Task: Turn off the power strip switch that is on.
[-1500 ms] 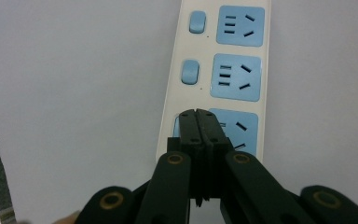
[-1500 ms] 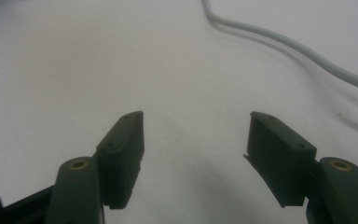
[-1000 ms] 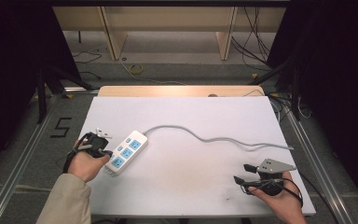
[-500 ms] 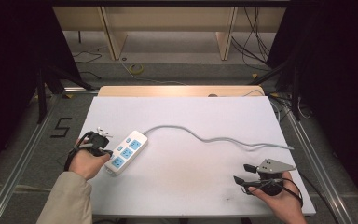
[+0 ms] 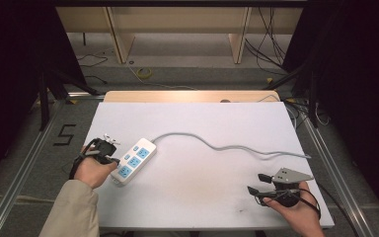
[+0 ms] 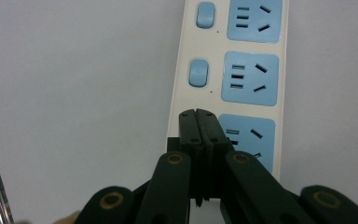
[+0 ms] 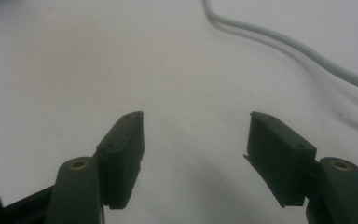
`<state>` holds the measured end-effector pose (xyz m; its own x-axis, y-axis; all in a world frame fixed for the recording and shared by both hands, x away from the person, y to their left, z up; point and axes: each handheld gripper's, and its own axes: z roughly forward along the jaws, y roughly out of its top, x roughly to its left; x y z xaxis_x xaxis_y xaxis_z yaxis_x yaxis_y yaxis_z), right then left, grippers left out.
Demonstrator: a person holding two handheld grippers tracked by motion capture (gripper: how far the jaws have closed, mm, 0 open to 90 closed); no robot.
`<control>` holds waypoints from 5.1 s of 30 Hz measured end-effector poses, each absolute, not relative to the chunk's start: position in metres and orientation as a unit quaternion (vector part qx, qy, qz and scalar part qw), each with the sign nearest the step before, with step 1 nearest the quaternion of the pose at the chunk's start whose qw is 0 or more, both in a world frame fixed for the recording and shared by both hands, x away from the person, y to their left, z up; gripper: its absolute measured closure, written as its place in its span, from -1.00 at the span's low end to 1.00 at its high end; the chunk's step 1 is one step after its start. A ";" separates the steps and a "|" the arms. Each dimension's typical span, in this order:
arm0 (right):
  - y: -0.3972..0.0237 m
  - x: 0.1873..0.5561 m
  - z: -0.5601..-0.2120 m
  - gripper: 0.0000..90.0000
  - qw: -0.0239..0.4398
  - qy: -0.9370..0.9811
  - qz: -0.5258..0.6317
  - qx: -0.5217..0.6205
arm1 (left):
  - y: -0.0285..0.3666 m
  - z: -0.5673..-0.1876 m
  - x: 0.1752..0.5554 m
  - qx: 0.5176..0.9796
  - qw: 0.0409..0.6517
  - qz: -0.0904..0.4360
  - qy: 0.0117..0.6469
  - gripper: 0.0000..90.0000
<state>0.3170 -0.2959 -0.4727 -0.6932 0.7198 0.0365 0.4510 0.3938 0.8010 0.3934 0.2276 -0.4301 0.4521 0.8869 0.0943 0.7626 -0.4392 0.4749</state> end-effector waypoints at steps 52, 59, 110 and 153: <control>-0.296 0.317 -0.473 -0.17 0.160 0.820 0.419 0.357 | 0.227 -0.439 0.405 0.838 0.164 0.160 0.495 1.00; -0.295 0.317 -0.473 -0.17 0.160 0.820 0.419 0.357 | 0.225 -0.439 0.406 0.840 0.162 0.159 0.493 1.00; -0.295 0.316 -0.473 -0.17 0.161 0.820 0.419 0.355 | 0.225 -0.444 0.402 0.836 0.164 0.170 0.496 1.00; -0.296 0.317 -0.472 -0.17 0.161 0.819 0.421 0.356 | 0.233 -0.436 0.397 0.820 0.209 0.189 0.498 0.95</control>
<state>0.3169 -0.2962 -0.4723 -0.6943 0.7188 0.0366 0.4479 0.3917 0.8037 0.3970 0.2334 -0.4363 0.4318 0.8962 0.1021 0.7377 -0.4160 0.5318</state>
